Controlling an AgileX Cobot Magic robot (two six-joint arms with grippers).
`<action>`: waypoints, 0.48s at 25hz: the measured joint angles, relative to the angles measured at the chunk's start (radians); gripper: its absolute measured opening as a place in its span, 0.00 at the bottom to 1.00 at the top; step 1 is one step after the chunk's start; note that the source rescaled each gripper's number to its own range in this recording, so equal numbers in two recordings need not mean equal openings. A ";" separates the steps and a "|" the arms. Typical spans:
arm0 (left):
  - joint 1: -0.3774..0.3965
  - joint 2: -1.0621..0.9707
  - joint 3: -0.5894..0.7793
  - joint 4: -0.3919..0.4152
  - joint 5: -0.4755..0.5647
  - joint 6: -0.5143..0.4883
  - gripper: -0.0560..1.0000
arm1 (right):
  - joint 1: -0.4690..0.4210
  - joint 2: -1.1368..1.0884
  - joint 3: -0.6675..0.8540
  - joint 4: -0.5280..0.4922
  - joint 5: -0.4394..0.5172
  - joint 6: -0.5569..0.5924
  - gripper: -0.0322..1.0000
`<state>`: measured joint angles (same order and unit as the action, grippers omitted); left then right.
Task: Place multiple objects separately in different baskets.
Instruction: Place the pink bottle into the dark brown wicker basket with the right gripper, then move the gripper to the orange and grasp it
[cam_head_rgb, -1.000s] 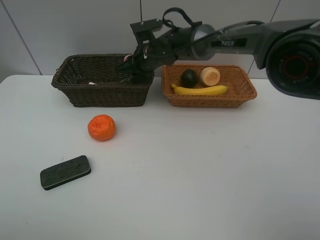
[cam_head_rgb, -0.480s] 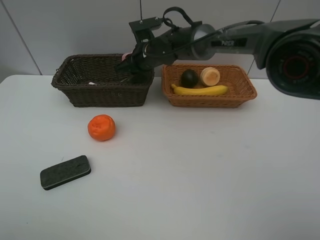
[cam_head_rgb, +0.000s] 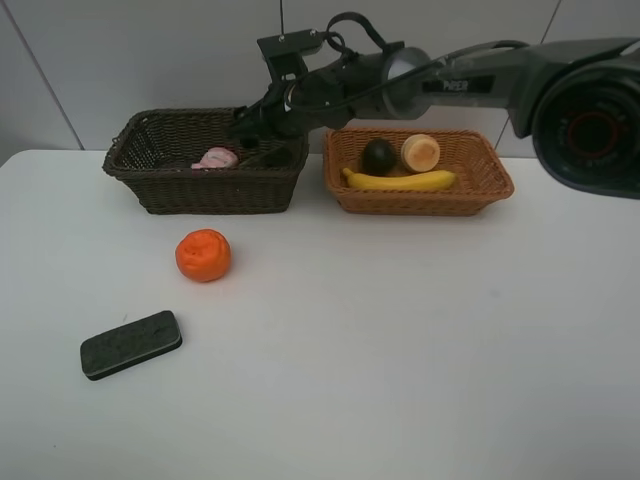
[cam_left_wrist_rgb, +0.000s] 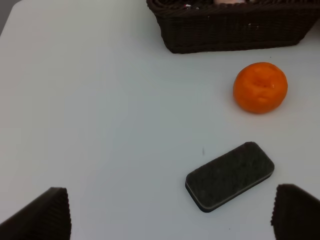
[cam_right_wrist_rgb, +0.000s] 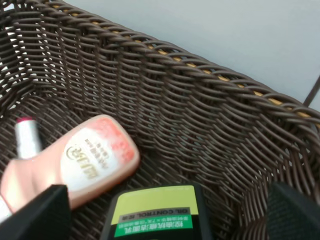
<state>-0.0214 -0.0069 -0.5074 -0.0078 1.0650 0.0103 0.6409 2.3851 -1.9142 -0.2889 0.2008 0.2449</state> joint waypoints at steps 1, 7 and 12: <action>0.000 0.000 0.000 0.000 0.000 0.000 1.00 | 0.000 0.000 0.000 0.000 0.000 0.000 0.98; 0.000 0.000 0.000 0.000 0.000 0.000 1.00 | 0.000 0.000 0.000 0.000 0.001 -0.008 0.98; 0.000 0.000 0.000 0.000 0.000 0.000 1.00 | 0.000 -0.025 0.000 -0.001 0.098 -0.023 0.98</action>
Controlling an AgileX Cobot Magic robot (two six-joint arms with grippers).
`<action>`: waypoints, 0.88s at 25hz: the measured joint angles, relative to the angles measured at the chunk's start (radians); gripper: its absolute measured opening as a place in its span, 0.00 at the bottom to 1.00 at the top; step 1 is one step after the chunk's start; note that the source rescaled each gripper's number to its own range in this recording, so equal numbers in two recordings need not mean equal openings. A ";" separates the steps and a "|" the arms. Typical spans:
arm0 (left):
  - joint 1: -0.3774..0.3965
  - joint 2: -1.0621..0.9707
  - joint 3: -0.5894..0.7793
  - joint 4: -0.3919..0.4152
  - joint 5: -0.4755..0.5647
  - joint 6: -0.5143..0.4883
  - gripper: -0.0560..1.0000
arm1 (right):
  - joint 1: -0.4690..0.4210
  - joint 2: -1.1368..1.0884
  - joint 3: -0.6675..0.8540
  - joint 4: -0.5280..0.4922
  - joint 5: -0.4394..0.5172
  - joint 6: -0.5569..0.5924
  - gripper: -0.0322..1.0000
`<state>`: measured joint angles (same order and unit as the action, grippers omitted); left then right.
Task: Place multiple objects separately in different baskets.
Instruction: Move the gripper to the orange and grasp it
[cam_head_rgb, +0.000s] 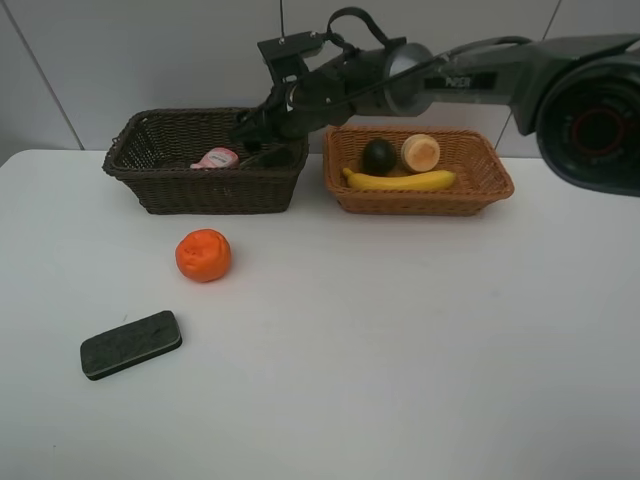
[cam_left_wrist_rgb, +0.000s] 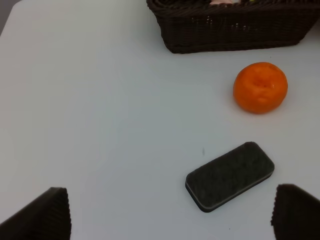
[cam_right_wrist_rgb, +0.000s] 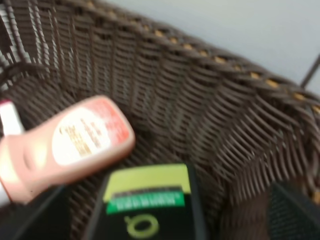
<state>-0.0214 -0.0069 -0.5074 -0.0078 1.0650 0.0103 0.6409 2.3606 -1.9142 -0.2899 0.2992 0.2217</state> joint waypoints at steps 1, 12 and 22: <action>0.000 0.000 0.000 0.000 0.000 0.000 1.00 | 0.000 -0.014 0.000 0.000 0.034 -0.009 0.98; 0.000 0.000 0.000 0.000 0.000 0.000 1.00 | 0.003 -0.310 0.000 0.033 0.618 -0.024 0.98; 0.000 0.000 0.000 0.000 0.000 0.000 1.00 | 0.003 -0.632 0.011 0.094 0.912 -0.167 0.98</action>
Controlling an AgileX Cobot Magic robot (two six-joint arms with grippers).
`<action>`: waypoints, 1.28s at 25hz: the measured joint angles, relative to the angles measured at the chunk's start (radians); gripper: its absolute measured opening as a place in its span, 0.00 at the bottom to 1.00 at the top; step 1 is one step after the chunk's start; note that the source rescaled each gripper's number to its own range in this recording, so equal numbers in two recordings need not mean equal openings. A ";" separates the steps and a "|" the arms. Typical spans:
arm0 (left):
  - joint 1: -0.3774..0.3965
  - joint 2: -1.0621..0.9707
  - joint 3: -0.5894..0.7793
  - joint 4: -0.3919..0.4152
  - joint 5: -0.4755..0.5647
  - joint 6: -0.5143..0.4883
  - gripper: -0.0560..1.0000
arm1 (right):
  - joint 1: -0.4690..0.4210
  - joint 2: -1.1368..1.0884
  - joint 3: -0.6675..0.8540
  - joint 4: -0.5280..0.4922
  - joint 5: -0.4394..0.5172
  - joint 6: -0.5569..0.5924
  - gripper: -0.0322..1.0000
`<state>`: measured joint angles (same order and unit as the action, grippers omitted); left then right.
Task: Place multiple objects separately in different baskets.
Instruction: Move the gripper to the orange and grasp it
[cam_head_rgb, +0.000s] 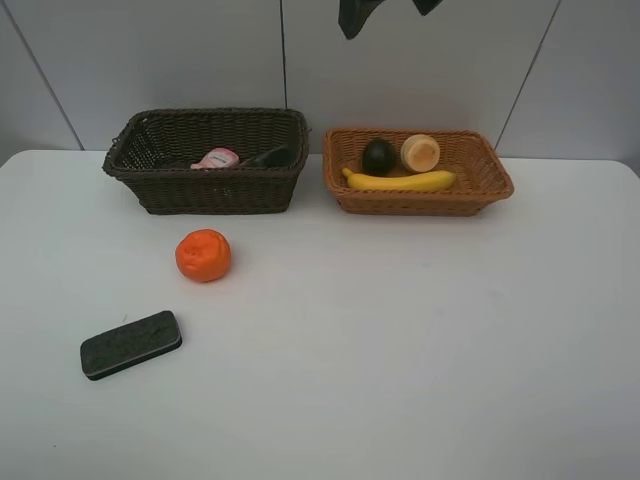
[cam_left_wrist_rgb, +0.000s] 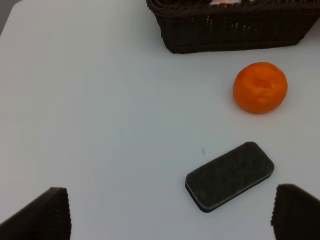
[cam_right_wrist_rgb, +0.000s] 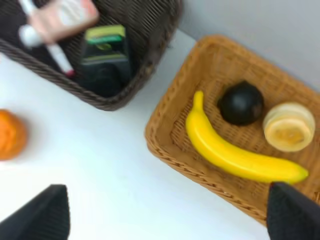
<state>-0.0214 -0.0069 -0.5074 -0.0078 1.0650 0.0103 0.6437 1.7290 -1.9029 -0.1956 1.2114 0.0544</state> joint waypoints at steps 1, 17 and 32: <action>0.000 0.000 0.000 0.000 0.000 0.000 1.00 | 0.000 -0.031 0.020 0.020 0.000 -0.023 0.98; 0.000 0.000 0.000 0.000 0.000 0.000 1.00 | 0.000 -0.810 0.753 0.138 0.010 -0.062 0.98; 0.000 0.000 0.000 0.000 0.000 0.000 1.00 | 0.002 -1.370 1.316 0.169 -0.063 -0.062 0.98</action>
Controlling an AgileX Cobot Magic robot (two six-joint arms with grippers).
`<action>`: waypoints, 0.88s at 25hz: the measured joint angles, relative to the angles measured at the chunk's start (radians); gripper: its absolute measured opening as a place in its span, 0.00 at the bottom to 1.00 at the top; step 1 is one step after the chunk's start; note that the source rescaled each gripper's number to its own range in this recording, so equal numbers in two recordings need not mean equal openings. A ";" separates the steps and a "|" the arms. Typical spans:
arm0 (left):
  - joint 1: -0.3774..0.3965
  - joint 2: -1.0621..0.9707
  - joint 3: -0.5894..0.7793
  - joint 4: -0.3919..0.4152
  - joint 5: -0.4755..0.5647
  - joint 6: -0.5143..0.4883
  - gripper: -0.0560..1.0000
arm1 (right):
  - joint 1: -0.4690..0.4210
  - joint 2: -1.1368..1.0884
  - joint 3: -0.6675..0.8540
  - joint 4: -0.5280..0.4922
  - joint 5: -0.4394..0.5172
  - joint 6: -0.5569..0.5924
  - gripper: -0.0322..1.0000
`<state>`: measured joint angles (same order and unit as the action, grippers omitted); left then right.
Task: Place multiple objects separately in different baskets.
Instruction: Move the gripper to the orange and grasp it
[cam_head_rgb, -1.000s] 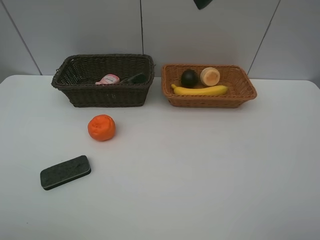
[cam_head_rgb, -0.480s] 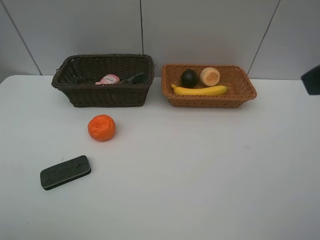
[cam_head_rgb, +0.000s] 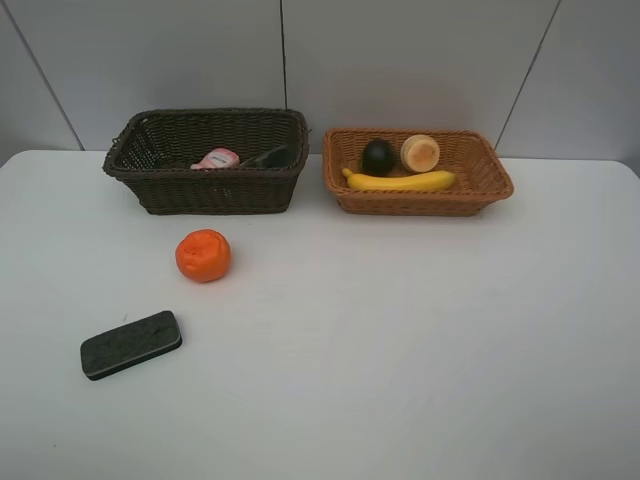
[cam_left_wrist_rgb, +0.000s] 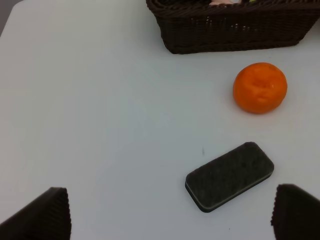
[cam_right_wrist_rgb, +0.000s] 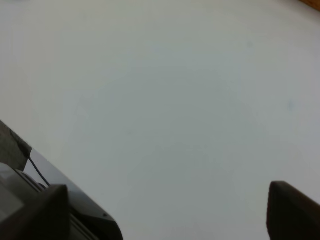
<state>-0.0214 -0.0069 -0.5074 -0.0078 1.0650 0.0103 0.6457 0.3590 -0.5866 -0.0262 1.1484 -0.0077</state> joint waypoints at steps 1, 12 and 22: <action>0.000 0.000 0.000 0.000 0.000 0.000 1.00 | 0.000 -0.011 0.020 0.000 -0.007 0.000 0.98; 0.000 0.000 0.000 0.000 0.000 0.000 1.00 | 0.000 -0.025 0.069 -0.017 -0.086 -0.019 0.98; 0.000 0.000 0.000 0.000 0.000 0.000 1.00 | -0.169 -0.211 0.069 -0.020 -0.088 -0.022 0.98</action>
<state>-0.0214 -0.0069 -0.5074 -0.0078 1.0650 0.0103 0.4768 0.1485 -0.5178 -0.0461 1.0604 -0.0297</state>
